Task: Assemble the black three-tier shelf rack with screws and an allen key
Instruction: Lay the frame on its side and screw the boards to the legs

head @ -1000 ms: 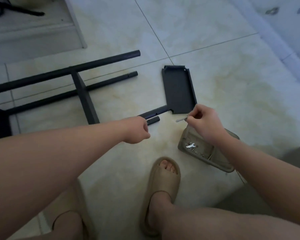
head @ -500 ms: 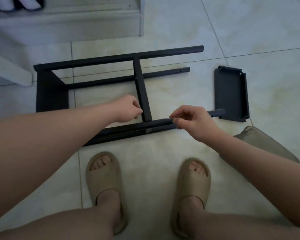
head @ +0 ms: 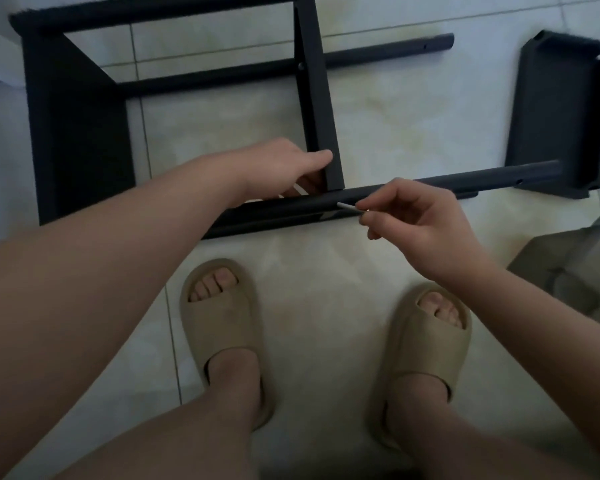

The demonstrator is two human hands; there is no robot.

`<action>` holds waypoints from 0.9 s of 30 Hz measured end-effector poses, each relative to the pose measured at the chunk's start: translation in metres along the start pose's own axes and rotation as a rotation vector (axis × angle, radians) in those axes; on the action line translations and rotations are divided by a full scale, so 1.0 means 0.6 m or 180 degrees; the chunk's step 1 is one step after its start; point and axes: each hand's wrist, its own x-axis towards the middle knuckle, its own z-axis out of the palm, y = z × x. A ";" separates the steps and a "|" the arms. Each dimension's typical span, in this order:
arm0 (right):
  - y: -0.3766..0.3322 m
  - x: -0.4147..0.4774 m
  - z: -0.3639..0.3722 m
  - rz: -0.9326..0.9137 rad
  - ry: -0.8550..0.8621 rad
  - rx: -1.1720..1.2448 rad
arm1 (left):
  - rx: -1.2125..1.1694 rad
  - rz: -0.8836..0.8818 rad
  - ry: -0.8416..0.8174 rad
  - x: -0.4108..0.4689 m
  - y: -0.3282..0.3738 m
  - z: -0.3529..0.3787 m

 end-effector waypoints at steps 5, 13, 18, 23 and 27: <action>0.015 -0.009 0.007 -0.0052 -0.0035 -0.0184 | -0.0044 0.0176 0.0047 -0.001 -0.014 0.005; 0.018 -0.015 0.025 -0.0897 0.0007 -0.1120 | -0.0181 0.0397 -0.0072 0.003 -0.013 0.014; 0.025 -0.016 0.027 -0.1124 0.0072 -0.1349 | 0.0010 0.0473 0.0010 0.004 -0.017 0.020; 0.031 -0.016 0.028 -0.1148 0.0113 -0.1421 | 0.0063 0.0461 0.0064 0.001 -0.014 0.020; 0.031 -0.012 0.035 -0.1155 0.0138 -0.1460 | 0.0085 0.0440 0.0108 -0.001 -0.013 0.021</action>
